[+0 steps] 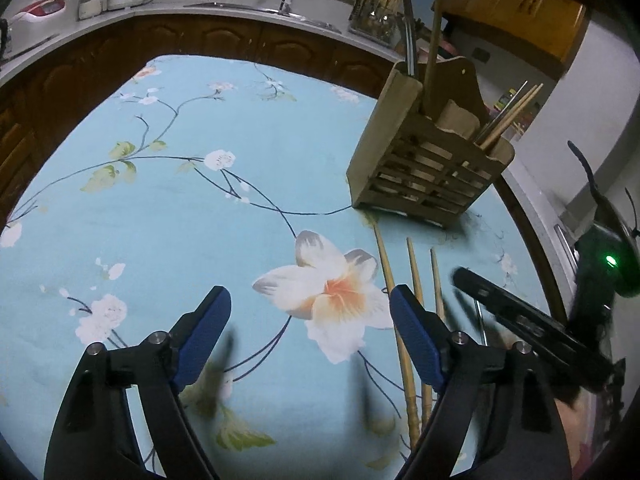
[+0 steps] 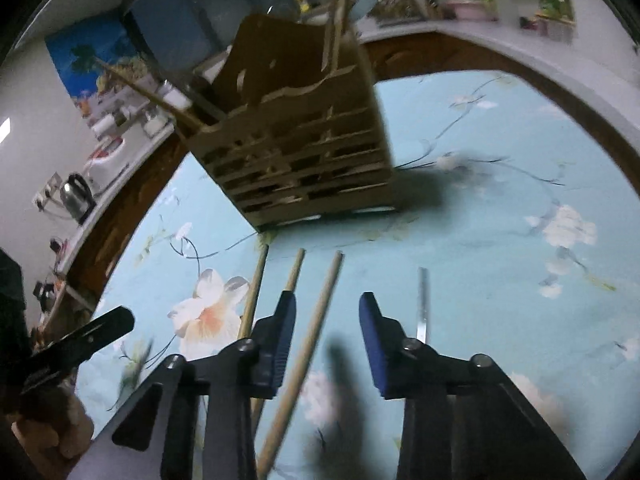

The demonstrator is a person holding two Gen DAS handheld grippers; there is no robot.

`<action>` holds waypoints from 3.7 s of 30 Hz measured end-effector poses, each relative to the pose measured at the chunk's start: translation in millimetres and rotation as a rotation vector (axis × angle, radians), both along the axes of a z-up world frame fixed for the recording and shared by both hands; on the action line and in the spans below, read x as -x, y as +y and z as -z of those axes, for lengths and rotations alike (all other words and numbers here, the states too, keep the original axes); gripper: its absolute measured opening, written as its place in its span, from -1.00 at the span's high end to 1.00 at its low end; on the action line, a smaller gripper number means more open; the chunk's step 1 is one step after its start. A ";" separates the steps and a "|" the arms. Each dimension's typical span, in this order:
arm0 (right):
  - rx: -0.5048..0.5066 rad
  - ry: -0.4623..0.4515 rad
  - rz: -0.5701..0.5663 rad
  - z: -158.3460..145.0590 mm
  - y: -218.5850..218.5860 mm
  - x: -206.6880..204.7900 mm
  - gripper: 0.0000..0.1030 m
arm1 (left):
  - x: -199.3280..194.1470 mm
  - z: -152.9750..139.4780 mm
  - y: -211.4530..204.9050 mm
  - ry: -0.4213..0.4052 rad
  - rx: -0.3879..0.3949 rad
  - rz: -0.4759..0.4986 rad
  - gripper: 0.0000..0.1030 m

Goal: Organize utensils
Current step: 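Lower the left tool onto a wooden chopstick while the right tool lowers onto another wooden chopstick, then close the left tool on its chopstick while the right tool closes on its chopstick, lifting, then carry the chopstick in the left tool while the right tool carries its chopstick over the holder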

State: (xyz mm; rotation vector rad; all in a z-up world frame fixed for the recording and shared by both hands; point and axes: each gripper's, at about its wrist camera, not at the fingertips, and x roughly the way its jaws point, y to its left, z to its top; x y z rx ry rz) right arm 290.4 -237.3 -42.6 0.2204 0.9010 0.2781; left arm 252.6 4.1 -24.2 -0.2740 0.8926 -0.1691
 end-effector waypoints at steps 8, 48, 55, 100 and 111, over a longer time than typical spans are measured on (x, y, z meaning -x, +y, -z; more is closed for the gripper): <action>0.063 0.052 -0.032 13.4 -1.3 -9.2 0.85 | -30.6 3.0 -35.5 0.000 -0.055 0.080 -0.50; 0.139 0.070 -0.002 12.4 -2.6 23.7 0.75 | -27.7 33.2 -70.8 0.077 -0.186 0.339 0.89; 0.063 0.077 -0.014 5.7 -9.2 26.9 0.89 | -19.4 23.0 -64.2 0.066 -0.136 0.327 0.91; -0.120 -0.403 -0.008 -171.4 -53.4 116.2 0.89 | 74.3 -150.3 19.4 -0.360 0.092 0.172 0.91; -0.130 -0.428 0.009 -186.6 -61.5 95.1 0.89 | 54.9 -174.5 8.7 -0.410 0.111 0.155 0.91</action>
